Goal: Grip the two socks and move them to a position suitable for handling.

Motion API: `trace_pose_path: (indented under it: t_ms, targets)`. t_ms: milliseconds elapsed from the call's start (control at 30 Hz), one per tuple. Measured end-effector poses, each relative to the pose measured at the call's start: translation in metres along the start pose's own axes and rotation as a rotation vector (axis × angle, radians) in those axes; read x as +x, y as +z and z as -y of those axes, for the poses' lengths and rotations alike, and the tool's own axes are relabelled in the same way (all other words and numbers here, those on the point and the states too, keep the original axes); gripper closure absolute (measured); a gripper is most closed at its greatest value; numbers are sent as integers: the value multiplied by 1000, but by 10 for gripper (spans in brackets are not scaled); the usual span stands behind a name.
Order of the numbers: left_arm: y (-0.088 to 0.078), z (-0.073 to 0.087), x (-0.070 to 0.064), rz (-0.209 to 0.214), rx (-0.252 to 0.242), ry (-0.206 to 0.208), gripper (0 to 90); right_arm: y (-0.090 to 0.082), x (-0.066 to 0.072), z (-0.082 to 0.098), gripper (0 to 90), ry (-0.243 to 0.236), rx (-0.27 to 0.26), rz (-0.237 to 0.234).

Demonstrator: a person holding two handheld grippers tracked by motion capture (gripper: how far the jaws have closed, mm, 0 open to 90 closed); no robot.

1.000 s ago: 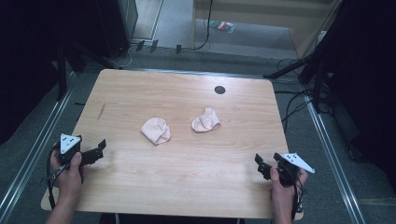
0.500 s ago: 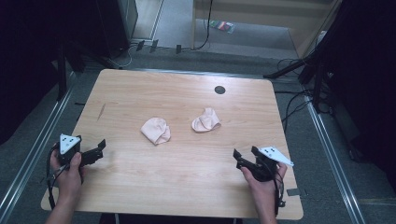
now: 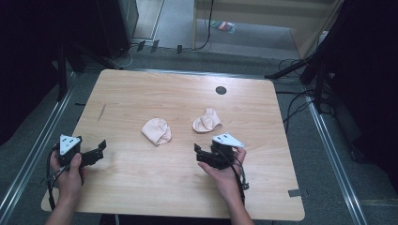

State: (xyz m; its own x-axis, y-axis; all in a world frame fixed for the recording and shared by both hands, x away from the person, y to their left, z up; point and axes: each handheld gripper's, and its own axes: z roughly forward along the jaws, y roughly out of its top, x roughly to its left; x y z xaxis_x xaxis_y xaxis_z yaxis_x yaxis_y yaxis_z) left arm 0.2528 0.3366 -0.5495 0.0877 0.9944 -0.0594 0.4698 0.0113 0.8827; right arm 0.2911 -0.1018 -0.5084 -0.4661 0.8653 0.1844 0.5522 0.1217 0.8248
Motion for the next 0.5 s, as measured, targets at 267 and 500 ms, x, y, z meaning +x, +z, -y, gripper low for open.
trace_pose_path:
  t_ms: [267,500]
  targets:
    - [0,0,0,4,3,-3,86,41,39,-12,273,-29,25,-71]
    - [1,0,0,5,7,-2,86,71,59,-28,262,-30,54,-75]
